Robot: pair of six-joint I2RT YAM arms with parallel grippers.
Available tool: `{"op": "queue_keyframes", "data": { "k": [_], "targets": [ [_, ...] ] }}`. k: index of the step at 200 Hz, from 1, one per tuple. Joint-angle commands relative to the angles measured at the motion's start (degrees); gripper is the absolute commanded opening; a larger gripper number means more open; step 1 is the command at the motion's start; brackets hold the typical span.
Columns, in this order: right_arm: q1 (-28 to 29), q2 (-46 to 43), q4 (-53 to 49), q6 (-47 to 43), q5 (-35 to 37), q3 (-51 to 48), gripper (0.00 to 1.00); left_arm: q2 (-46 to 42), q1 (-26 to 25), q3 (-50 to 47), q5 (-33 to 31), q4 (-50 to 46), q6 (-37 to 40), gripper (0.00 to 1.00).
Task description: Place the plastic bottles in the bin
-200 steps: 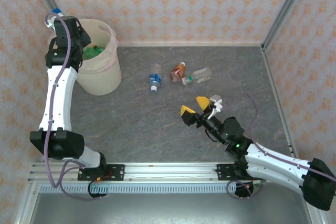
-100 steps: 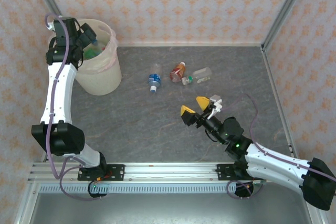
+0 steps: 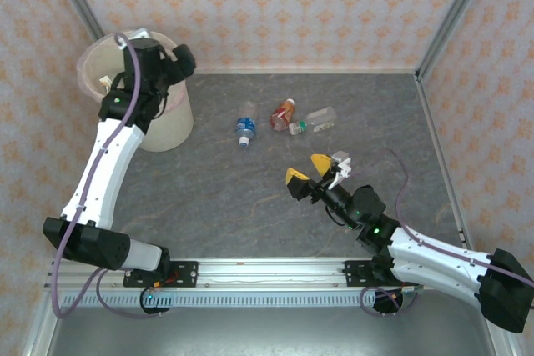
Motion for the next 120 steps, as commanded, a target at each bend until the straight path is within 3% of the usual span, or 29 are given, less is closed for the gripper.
{"op": "queue_keyframes", "data": {
  "k": [1,62,120],
  "targets": [
    [-0.29,-0.13,1.74,0.34,-0.59,-0.09,1.0,0.18,-4.0,-0.24,-4.41,0.49,2.65,0.99],
    [-0.27,-0.75,1.49,0.25,-0.33,-0.18,1.0,5.67,-14.54,-3.82,-5.88,0.88,3.38,0.99],
    [-0.27,-0.85,1.31,0.22,-0.49,-0.08,1.0,14.56,-19.37,-7.11,-1.76,3.73,0.9,0.99]
  ]
}}
